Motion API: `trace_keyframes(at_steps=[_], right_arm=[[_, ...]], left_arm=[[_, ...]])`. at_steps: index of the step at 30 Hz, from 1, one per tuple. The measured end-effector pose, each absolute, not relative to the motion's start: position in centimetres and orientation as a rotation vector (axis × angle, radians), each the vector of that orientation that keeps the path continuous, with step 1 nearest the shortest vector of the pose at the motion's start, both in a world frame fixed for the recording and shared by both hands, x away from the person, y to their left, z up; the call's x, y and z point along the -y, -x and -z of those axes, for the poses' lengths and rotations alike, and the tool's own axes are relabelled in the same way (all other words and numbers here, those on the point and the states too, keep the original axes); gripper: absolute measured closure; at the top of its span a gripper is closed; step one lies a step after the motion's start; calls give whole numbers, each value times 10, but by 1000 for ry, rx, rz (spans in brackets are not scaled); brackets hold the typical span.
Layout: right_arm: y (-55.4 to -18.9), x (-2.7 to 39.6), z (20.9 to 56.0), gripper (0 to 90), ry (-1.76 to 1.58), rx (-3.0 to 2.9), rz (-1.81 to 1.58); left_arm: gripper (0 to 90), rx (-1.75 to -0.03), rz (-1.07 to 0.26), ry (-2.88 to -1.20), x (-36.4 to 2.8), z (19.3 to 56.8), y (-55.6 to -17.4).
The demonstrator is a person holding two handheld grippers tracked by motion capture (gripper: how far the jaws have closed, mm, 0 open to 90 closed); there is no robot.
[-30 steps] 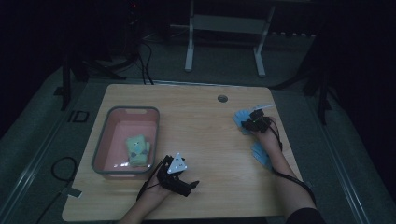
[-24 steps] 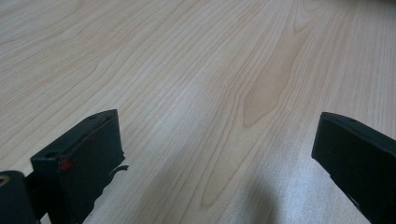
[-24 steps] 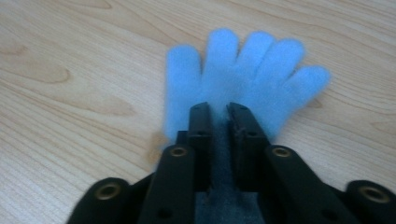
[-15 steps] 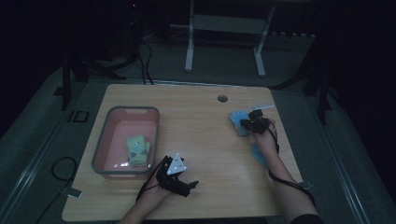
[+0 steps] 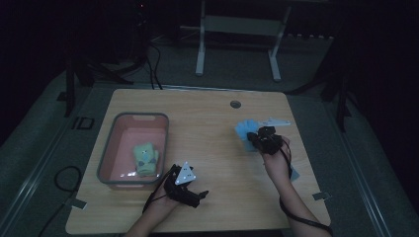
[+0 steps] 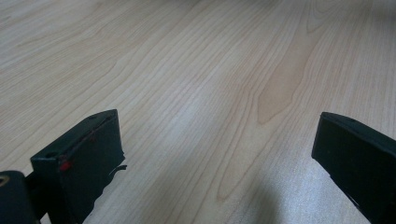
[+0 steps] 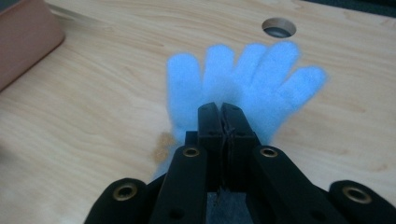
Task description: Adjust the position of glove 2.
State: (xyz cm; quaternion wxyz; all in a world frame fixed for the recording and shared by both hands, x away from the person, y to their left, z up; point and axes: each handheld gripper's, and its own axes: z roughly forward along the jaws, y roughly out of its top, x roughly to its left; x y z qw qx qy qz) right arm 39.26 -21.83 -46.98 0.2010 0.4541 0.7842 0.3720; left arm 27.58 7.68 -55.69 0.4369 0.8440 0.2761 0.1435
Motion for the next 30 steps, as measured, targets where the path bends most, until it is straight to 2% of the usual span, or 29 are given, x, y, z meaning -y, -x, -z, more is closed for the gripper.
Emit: trace_keyframes(at_steps=[9,16,26,30], right_arm=[[-361,204,475,877,-1302,-2199,-1061],[-337,185,495,876,-1321,-2228,-1076],[-335,179,530,871,-1327,-2287,-1001],[-336,182,546,813,-1373,-2295,-983]], left_arm=[[23,-688,-366,-2098,-78,556,-275],[23,-674,-376,-2104,-77,557,-274],[23,-672,-375,-2106,-76,558,-274],[23,-664,-375,-2113,-76,558,-274]])
